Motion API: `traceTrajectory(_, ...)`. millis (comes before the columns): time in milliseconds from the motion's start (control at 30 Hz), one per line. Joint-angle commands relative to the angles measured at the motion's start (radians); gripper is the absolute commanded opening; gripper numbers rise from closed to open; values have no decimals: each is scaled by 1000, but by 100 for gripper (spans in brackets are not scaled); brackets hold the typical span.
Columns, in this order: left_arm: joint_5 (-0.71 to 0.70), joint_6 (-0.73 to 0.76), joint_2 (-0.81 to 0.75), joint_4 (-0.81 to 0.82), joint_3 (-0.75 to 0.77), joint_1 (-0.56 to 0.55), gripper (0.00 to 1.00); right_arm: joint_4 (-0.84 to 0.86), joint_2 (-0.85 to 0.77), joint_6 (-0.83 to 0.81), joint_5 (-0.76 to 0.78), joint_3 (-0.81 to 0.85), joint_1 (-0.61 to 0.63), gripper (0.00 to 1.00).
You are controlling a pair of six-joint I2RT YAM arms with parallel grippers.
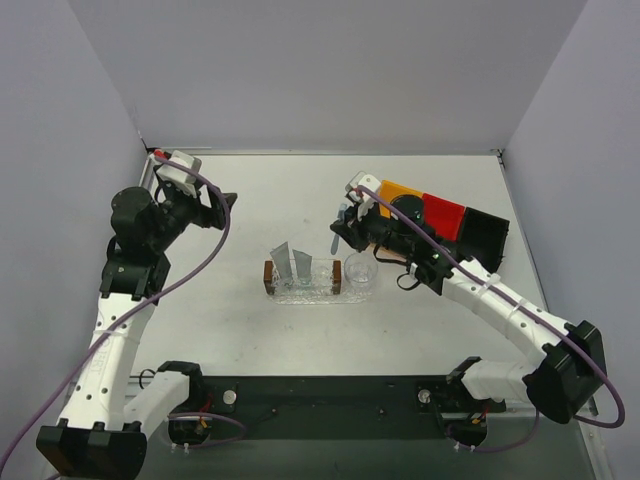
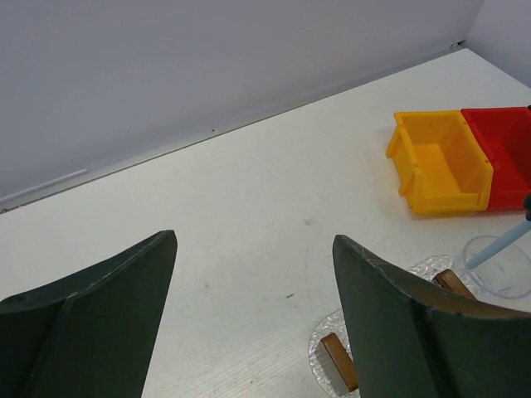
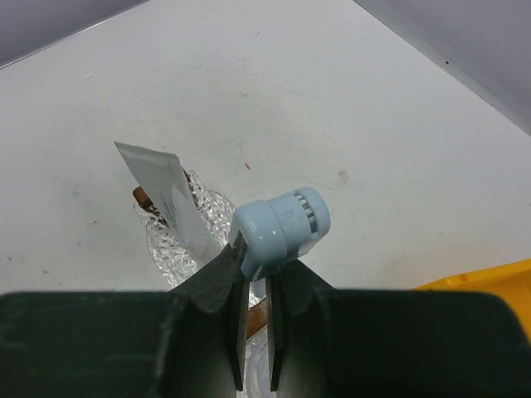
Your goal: Prepare toiletry sets of a toothbrush and toothpaste on the tray
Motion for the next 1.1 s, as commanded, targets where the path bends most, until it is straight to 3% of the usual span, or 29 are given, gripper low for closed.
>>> traceTrajectory(0, 5, -9, -12, 16, 3, 7, 86, 107, 25, 10, 7, -4, 16, 0)
traceTrajectory(1067, 26, -14, -49, 36, -46, 7, 86, 161, 142, 21, 65, -35, 81, 0)
